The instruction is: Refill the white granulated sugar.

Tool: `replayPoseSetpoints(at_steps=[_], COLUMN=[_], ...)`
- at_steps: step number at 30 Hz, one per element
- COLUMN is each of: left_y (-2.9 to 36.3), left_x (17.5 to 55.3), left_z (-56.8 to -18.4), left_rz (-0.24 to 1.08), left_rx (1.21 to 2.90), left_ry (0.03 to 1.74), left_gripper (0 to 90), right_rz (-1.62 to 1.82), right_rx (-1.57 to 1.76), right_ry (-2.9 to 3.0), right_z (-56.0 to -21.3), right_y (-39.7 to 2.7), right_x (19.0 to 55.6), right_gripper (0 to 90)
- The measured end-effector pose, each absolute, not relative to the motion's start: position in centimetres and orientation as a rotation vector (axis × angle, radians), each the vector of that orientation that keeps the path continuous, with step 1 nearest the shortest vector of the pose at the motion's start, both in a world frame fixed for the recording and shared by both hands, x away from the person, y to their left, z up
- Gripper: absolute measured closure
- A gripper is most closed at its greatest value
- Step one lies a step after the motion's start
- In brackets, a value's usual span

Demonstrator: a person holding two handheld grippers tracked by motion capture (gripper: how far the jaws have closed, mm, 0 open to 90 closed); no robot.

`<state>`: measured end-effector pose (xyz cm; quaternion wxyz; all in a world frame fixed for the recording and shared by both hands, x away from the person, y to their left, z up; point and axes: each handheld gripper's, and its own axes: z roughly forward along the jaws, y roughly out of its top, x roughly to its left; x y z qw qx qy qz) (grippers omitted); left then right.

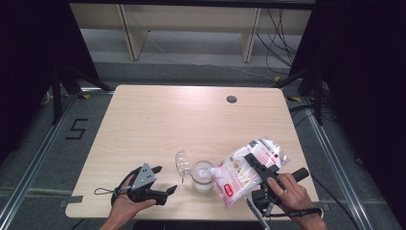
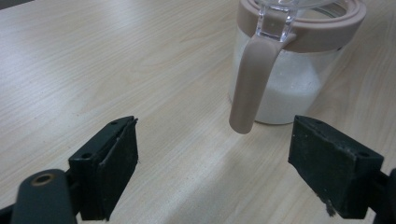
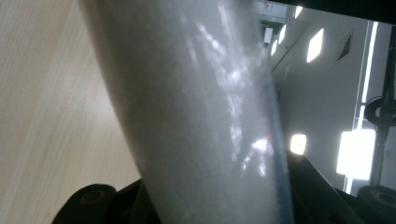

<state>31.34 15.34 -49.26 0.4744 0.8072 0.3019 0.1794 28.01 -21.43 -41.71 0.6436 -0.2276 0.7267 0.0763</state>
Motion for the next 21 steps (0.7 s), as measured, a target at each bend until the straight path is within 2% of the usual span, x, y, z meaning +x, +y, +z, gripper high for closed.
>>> replayPoseSetpoints(at_steps=[21], left_y=[15.4], left_x=[31.3], left_z=[-49.2], left_rz=[0.441], left_rx=[1.975], left_ry=[0.742], left_gripper=[15.4], right_rz=[0.338], right_rx=[-0.448], right_ry=[1.735], right_z=[-43.1], right_y=[-22.2], right_x=[29.0], right_gripper=[74.3])
